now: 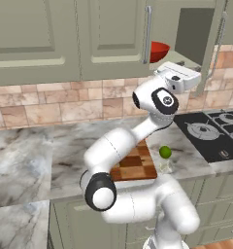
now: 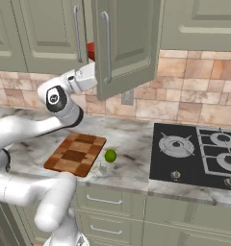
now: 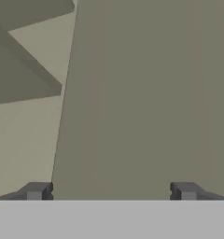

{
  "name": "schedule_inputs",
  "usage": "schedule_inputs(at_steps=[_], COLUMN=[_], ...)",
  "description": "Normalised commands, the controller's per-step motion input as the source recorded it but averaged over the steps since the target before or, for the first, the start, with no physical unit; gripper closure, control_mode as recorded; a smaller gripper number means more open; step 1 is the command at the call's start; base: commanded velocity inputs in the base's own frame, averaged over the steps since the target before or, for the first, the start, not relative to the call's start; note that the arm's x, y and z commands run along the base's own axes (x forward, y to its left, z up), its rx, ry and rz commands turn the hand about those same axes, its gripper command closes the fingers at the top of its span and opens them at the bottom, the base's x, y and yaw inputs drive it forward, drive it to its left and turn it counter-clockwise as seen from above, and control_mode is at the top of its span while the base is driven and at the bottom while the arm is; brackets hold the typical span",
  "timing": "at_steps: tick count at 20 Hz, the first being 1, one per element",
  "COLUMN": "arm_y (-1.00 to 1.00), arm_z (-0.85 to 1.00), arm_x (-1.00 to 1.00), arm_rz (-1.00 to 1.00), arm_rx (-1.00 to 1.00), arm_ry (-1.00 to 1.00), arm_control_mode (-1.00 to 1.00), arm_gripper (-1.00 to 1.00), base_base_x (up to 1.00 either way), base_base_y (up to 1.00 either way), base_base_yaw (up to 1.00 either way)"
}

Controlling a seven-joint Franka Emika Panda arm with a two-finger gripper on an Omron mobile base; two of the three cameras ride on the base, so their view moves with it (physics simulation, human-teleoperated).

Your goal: Open the cabinet. Place the bowl and condiment on the counter. Then place the lime and garlic on the cutting board.

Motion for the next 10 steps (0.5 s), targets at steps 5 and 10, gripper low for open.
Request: schedule_inputs(at_steps=[5, 10], arm_y=[-0.61, -0.83], arm_z=[0.00, 0.00], arm_x=[0.12, 0.01], arm_rz=[-0.09, -0.12], arm_rx=[0.03, 0.05], arm_ry=[0.01, 0.02], arm_control_mode=[-1.00, -1.00], arm_gripper=[-1.00, -1.00], base_base_x=[0.00, 0.00], base_base_y=[0.00, 0.00], base_base_yaw=[0.00, 0.00])
